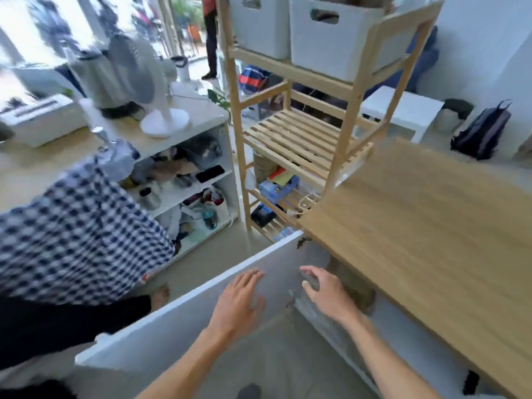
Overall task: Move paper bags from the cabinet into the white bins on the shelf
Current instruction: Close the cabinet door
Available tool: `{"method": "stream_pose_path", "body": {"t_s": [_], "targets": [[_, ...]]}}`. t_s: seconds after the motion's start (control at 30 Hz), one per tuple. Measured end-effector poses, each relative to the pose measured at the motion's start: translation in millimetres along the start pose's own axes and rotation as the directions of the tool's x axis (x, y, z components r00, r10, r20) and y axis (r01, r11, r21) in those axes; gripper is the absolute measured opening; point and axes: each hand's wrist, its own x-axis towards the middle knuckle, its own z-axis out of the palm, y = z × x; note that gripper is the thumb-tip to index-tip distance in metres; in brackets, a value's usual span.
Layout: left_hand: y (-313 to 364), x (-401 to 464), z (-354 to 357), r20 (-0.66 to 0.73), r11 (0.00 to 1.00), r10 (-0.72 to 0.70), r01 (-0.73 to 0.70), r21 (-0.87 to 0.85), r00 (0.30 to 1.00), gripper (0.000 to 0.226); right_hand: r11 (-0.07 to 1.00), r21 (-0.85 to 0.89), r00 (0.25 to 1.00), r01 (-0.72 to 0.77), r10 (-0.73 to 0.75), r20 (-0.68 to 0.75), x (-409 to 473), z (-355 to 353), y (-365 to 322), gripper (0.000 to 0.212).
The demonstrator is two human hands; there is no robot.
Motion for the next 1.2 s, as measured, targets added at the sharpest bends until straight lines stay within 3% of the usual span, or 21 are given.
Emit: {"method": "stream_pose_path", "body": {"t_s": [0.13, 0.33, 0.43, 0.57, 0.7, 0.8, 0.87, 0.97, 1.03, 1.2], "targets": [[-38, -38, -27, -0.171, 0.974, -0.214, 0.223, 0.034, 0.962, 0.058, 0.972, -0.147, 0.982, 0.184, -0.173, 0.080, 20, 7, -47, 0.051], [-97, -97, -45, -0.143, 0.853, -0.495, 0.511, 0.107, 0.857, 0.059, 0.861, -0.383, 0.936, 0.334, -0.254, 0.244, 45, 34, -90, 0.069], [-116, -117, -42, -0.083, 0.822, -0.544, 0.551, 0.147, 0.835, 0.060, 0.813, -0.440, 0.909, 0.381, -0.243, 0.338, 57, 50, -94, 0.068], [-117, -117, -38, -0.188, 0.812, -0.541, 0.567, 0.135, 0.820, 0.075, 0.751, -0.510, 0.899, 0.419, -0.264, 0.350, 63, 69, -82, 0.073], [-109, -118, -36, -0.293, 0.831, -0.515, 0.553, 0.061, 0.806, 0.032, 0.739, -0.528, 0.902, 0.419, -0.272, 0.336, 55, 77, -70, 0.073], [-103, -123, -43, -0.177, 0.816, -0.567, 0.578, 0.015, 0.805, 0.023, 0.770, -0.504, 0.911, 0.390, -0.243, 0.334, 48, 74, -71, 0.070], [-105, -128, -49, -0.018, 0.819, -0.573, 0.573, -0.006, 0.819, 0.024, 0.788, -0.500, 0.922, 0.359, -0.216, 0.321, 38, 74, -72, 0.066], [-105, -127, -63, 0.288, 0.872, -0.449, 0.485, -0.063, 0.846, 0.026, 0.806, -0.510, 0.942, 0.300, -0.165, 0.293, 21, 78, -73, 0.063], [-108, -119, -69, 0.417, 0.911, -0.363, 0.412, -0.031, 0.833, 0.027, 0.828, -0.497, 0.953, 0.259, -0.135, 0.272, 9, 81, -73, 0.066], [-98, -77, -72, 0.431, 0.973, -0.216, 0.230, 0.020, 0.876, 0.032, 0.874, -0.454, 0.972, 0.172, -0.075, 0.224, -42, 100, -79, 0.065]]}}
